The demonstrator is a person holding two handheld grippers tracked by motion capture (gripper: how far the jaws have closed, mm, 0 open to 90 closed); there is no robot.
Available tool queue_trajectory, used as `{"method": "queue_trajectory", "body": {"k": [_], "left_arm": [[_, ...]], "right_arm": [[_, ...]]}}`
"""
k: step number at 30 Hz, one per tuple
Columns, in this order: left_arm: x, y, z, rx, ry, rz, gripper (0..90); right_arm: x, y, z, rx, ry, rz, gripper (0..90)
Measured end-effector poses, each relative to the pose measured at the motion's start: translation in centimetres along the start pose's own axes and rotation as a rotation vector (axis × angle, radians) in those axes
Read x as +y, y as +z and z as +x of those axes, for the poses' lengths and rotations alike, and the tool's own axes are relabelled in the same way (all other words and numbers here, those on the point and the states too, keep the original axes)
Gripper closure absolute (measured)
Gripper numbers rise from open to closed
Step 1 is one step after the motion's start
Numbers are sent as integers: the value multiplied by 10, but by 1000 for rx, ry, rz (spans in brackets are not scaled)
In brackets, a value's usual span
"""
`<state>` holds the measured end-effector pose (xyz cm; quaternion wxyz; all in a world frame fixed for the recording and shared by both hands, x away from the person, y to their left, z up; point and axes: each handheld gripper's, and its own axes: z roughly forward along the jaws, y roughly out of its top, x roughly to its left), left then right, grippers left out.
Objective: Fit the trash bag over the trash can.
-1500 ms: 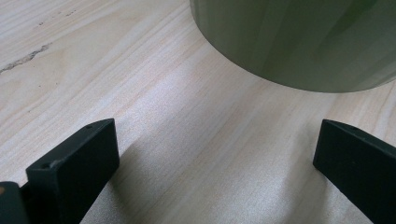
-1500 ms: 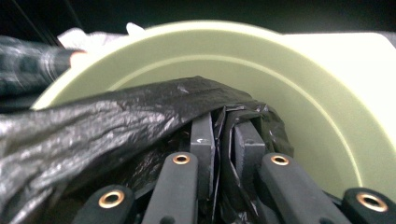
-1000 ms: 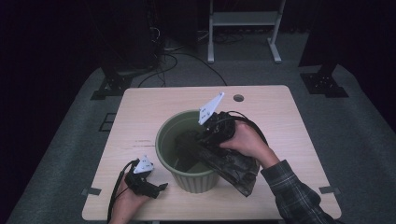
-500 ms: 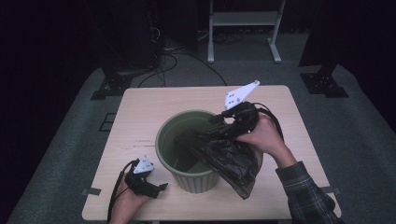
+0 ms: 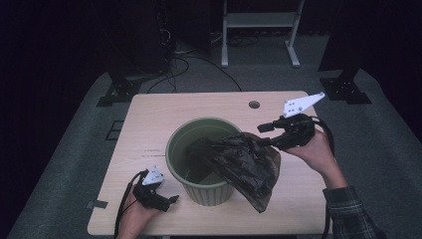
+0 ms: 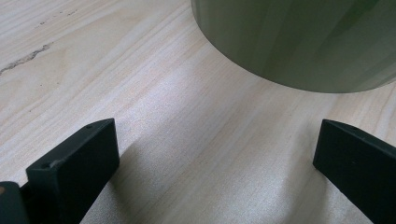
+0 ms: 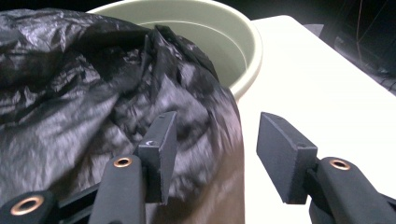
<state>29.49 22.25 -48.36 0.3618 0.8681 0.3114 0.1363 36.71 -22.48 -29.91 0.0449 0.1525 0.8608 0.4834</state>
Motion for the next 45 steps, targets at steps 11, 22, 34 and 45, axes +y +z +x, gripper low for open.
{"method": "queue_trajectory", "body": {"k": [11,22,34,45], "left_arm": [[0,0,0,3,-2,0,0],[0,0,0,3,-2,-1,0],[0,0,0,3,-3,0,0],[-5,-11,6,-18,-24,-16,0]], "right_arm": [[-12,15,-8,34,8,44,886],[8,34,-34,-98,-17,38,899],[28,59,-55,-118,-17,15,852],[23,37,-56,-136,67,-73,312]]}}
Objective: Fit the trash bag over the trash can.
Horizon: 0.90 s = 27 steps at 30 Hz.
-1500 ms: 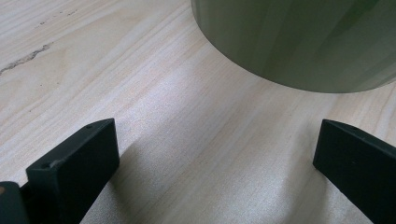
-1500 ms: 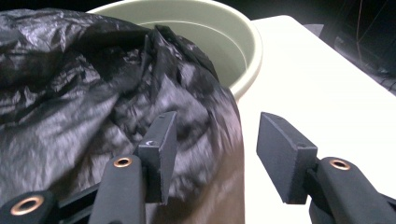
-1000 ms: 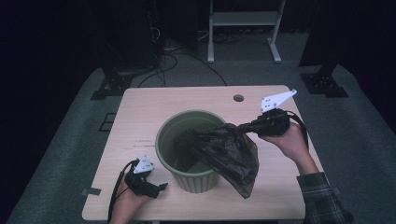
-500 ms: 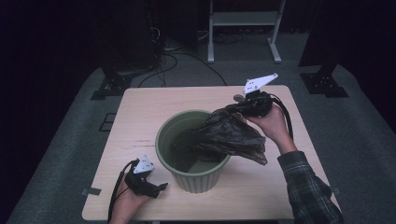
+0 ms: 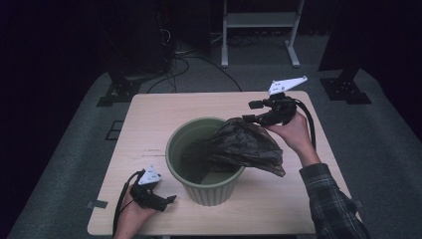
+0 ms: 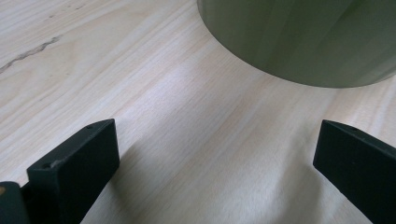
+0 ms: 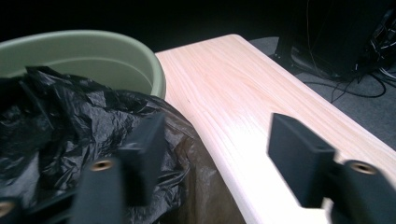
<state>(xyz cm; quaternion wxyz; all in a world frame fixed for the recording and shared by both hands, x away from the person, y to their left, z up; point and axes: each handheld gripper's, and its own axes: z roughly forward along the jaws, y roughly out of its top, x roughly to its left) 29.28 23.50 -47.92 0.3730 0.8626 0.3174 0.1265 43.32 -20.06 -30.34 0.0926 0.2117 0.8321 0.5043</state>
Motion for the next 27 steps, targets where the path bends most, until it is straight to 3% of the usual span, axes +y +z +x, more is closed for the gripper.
{"method": "queue_trajectory", "body": {"k": [4,10,17,27], "left_arm": [[3,-20,2,-18,-7,-42,0],[13,-49,3,-70,-7,-92,0],[36,-79,-5,-115,49,-96,0],[77,-107,-8,-183,89,-112,0]], "right_arm": [[-1,-3,-3,-1,16,8,185],[1,2,-4,30,33,-5,75],[4,2,-5,31,34,3,36],[3,-2,-6,29,39,-3,12]]}}
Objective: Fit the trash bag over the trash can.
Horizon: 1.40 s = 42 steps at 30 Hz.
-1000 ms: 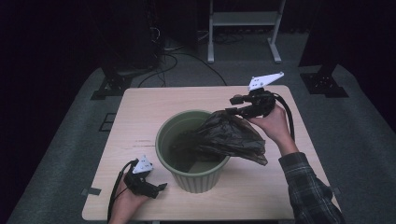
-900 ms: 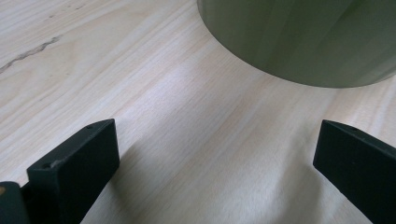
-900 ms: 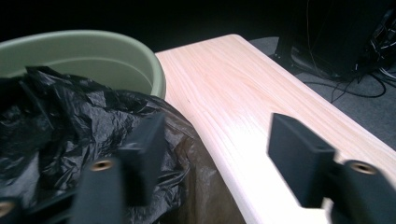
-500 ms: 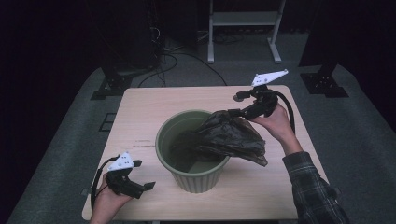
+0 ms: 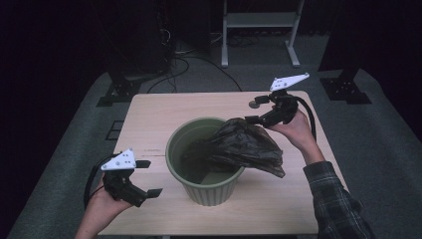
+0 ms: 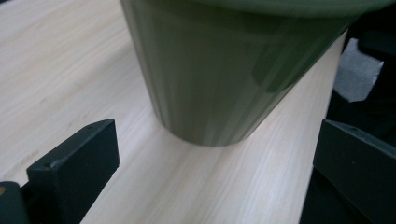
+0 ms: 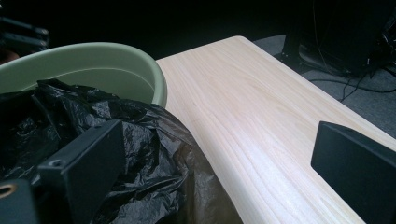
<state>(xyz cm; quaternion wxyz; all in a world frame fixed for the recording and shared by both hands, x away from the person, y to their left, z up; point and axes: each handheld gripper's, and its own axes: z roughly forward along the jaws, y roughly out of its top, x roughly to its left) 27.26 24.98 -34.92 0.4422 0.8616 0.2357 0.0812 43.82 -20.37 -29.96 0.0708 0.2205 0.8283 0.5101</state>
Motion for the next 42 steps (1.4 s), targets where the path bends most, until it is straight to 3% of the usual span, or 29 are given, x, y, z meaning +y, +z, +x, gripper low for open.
{"method": "queue_trajectory", "body": {"k": [9,16,25,32,40,42], "left_arm": [[50,-18,-6,-50,69,-64,0],[80,-16,-10,-103,115,-91,0],[122,11,-14,-187,167,-103,0],[146,29,-17,-244,197,-124,16],[174,57,-25,-300,231,-128,56],[181,68,-29,-328,247,-127,109]], "right_arm": [[-1,-4,-1,-5,0,-2,11],[0,-5,0,-4,0,-3,11],[1,-3,1,-2,7,-2,12],[1,-1,1,-1,6,1,12],[0,0,0,1,10,5,12],[0,1,0,4,13,4,12]]}}
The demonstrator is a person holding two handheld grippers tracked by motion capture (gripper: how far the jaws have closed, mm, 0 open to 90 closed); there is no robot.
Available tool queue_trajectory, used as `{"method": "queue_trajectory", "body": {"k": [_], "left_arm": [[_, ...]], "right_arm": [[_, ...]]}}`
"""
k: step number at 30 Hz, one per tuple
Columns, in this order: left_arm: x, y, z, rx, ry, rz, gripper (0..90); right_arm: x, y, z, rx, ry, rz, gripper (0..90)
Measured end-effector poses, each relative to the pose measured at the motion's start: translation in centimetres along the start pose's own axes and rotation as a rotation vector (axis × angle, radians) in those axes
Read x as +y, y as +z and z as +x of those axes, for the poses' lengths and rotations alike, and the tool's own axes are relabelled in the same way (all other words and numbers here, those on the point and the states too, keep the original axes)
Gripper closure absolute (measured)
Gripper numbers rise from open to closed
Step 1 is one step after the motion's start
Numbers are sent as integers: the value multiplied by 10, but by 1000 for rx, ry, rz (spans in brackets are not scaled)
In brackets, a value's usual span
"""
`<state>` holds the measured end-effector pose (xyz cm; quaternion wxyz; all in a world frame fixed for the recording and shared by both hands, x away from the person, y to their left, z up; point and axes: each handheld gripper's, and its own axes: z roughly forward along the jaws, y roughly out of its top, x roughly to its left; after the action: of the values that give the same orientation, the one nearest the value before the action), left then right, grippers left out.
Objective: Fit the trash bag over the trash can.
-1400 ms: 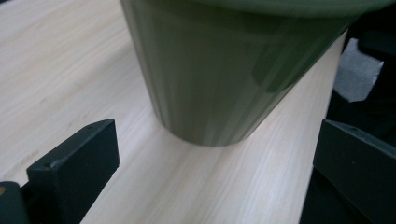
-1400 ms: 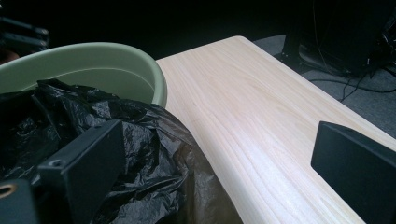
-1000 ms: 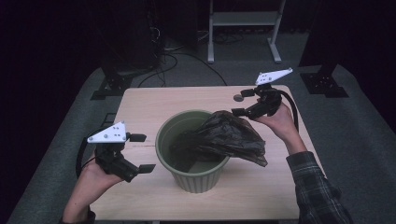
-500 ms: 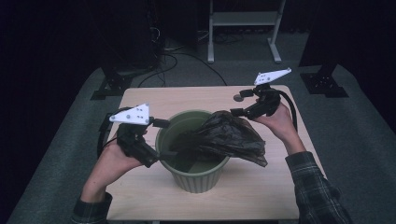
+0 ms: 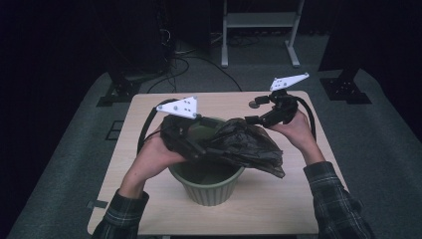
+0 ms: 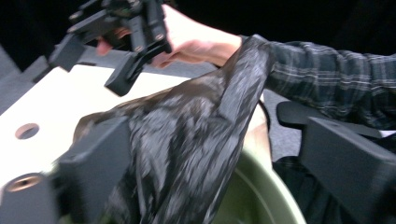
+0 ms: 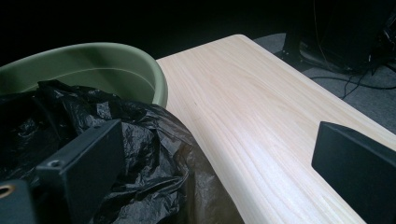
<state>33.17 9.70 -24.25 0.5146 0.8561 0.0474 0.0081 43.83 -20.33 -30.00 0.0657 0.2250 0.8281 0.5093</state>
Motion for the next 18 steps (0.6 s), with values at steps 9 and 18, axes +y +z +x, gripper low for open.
{"method": "queue_trajectory", "body": {"k": [9,18], "left_arm": [[16,39,-2,-71,41,45,179],[20,67,-4,-85,72,95,292]], "right_arm": [[0,0,-1,-3,4,6,13],[-1,0,-1,-4,7,7,13]]}}
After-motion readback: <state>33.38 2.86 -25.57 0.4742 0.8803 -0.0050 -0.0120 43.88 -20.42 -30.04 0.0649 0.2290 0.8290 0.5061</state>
